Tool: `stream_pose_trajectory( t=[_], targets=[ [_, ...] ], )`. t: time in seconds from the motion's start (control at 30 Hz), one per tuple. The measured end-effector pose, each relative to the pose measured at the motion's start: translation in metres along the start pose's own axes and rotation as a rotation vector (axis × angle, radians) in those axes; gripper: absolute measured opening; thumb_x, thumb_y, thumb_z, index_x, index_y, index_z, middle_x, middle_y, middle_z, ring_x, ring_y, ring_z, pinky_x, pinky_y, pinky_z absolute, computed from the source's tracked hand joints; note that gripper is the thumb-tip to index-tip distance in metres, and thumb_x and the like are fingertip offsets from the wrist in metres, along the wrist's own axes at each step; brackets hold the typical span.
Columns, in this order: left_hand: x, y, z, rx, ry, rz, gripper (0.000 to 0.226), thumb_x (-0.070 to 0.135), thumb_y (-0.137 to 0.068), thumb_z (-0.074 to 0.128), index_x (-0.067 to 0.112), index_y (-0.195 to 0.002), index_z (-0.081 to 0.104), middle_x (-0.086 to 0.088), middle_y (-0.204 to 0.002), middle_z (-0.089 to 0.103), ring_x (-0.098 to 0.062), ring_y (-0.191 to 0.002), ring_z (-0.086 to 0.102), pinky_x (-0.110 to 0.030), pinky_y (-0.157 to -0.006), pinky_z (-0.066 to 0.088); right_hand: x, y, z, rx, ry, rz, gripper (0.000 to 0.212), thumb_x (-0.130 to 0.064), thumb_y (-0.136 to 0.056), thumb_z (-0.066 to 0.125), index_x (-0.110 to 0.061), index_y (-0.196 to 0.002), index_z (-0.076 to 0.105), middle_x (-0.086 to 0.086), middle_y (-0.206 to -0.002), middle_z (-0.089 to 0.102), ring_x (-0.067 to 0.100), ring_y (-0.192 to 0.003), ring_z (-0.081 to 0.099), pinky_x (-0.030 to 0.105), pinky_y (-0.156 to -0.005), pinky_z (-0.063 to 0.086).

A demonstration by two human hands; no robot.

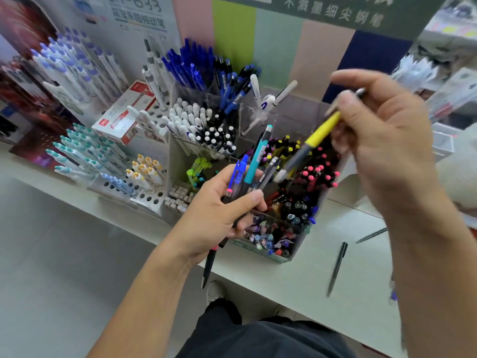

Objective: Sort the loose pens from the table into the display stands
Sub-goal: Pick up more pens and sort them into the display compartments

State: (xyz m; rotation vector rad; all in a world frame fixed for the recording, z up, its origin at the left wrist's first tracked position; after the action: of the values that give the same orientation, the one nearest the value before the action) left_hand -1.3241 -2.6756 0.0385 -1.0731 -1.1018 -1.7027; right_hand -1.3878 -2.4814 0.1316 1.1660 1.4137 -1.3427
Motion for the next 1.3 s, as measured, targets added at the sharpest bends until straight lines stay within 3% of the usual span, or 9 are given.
stream_pose_trajectory(
  t=[0.1, 0.23, 0.33, 0.43, 0.6, 0.73, 1.0, 1.1, 1.3],
  targets=[
    [-0.003, 0.002, -0.004, 0.001, 0.082, -0.028, 0.018, 0.011, -0.100, 0.055, 0.024, -0.111, 0.063, -0.006, -0.082, 0.061, -0.011, -0.050, 0.035, -0.016, -0.040, 0.029, -0.003, 0.000, -0.003, -0.042, 0.180, -0.004, 0.022, -0.006, -0.101, 0.053, -0.017, -0.114, 0.068, 0.006, -0.070, 0.047, 0.011, -0.053, 0.038, 0.024, -0.047, 0.033],
    [-0.005, 0.006, -0.003, -0.059, 0.061, -0.064, 0.016, 0.010, -0.102, 0.051, 0.019, -0.113, 0.059, 0.000, -0.077, 0.051, -0.008, -0.050, 0.030, -0.015, -0.042, 0.025, 0.030, 0.010, 0.036, -0.384, 0.337, 0.160, 0.016, -0.015, -0.096, 0.067, -0.018, -0.110, 0.073, -0.011, -0.058, 0.052, 0.001, -0.048, 0.041, 0.011, -0.048, 0.034],
    [-0.006, 0.008, -0.007, -0.079, -0.010, -0.094, 0.028, 0.011, -0.104, 0.050, 0.023, -0.128, 0.055, -0.004, -0.077, 0.030, -0.010, -0.055, 0.024, -0.018, -0.045, 0.023, 0.042, 0.014, 0.052, -0.373, 0.204, 0.242, 0.016, -0.016, -0.091, 0.072, -0.014, -0.107, 0.073, 0.011, -0.065, 0.063, 0.008, -0.060, 0.053, 0.024, -0.058, 0.047],
    [-0.006, 0.008, -0.014, -0.021, -0.358, -0.035, 0.036, 0.015, -0.105, 0.049, 0.033, -0.137, 0.044, 0.016, -0.066, 0.042, -0.005, -0.053, 0.035, -0.018, -0.051, 0.032, 0.043, 0.017, 0.062, -0.424, 0.222, 0.231, 0.011, -0.021, -0.088, 0.076, -0.016, -0.098, 0.074, 0.028, -0.084, 0.068, 0.033, -0.069, 0.062, 0.053, -0.072, 0.058],
    [-0.006, 0.006, -0.014, -0.033, -0.430, -0.001, 0.039, 0.020, -0.107, 0.046, 0.035, -0.142, 0.036, 0.023, -0.059, 0.049, 0.000, -0.049, 0.045, -0.017, -0.051, 0.035, 0.052, 0.025, 0.083, -0.621, 0.254, 0.317, 0.013, -0.021, -0.092, 0.071, -0.007, -0.092, 0.073, 0.024, -0.077, 0.068, 0.026, -0.063, 0.053, 0.039, -0.055, 0.048],
    [-0.006, 0.006, -0.014, 0.017, -0.069, 0.017, 0.025, 0.040, -0.102, 0.048, 0.036, -0.125, 0.056, -0.002, -0.075, 0.042, -0.010, -0.053, 0.031, -0.019, -0.045, 0.027, 0.053, 0.022, 0.084, -0.571, 0.206, 0.290, 0.017, -0.023, -0.093, 0.070, -0.008, -0.088, 0.069, 0.032, -0.076, 0.059, 0.024, -0.064, 0.046, 0.036, -0.061, 0.039],
    [0.008, 0.001, -0.039, 0.385, 0.326, 0.055, 0.029, 0.034, -0.110, 0.034, 0.020, -0.119, 0.059, 0.002, -0.068, 0.047, -0.013, -0.049, 0.050, -0.020, -0.038, 0.035, 0.012, 0.012, 0.081, -0.410, 0.349, 0.012, 0.016, -0.029, -0.093, 0.071, -0.017, -0.083, 0.068, 0.005, -0.059, 0.055, 0.013, -0.051, 0.041, 0.031, -0.048, 0.037],
    [0.012, 0.001, -0.061, 0.510, 0.411, 0.055, 0.031, 0.033, -0.110, 0.033, 0.017, -0.116, 0.059, 0.002, -0.067, 0.048, -0.008, -0.050, 0.045, -0.016, -0.040, 0.034, -0.032, -0.006, 0.071, -0.203, 0.346, -0.155, 0.013, -0.029, -0.094, 0.071, -0.023, -0.083, 0.066, -0.001, -0.061, 0.059, 0.009, -0.048, 0.047, 0.028, -0.044, 0.040],
    [0.016, 0.006, -0.085, 0.509, 0.275, 0.074, 0.025, 0.030, -0.110, 0.034, 0.016, -0.110, 0.055, 0.003, -0.067, 0.045, -0.007, -0.045, 0.027, -0.016, -0.035, 0.021, -0.067, -0.090, 0.097, 0.085, 0.620, -0.323, 0.033, -0.051, -0.091, 0.061, -0.020, -0.099, 0.069, -0.005, -0.093, 0.069, 0.002, -0.083, 0.063, 0.020, -0.079, 0.051]
  ],
)
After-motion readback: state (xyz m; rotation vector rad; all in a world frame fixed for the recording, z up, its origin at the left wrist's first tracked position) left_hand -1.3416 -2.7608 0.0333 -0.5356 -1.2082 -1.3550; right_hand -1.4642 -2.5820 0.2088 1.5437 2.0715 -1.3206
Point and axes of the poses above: each hand's wrist, its own y-axis away from the middle knuckle, its own z-axis out of the palm, x = y × z, the point moved 5 cm from there along -y, towards the middle knuckle
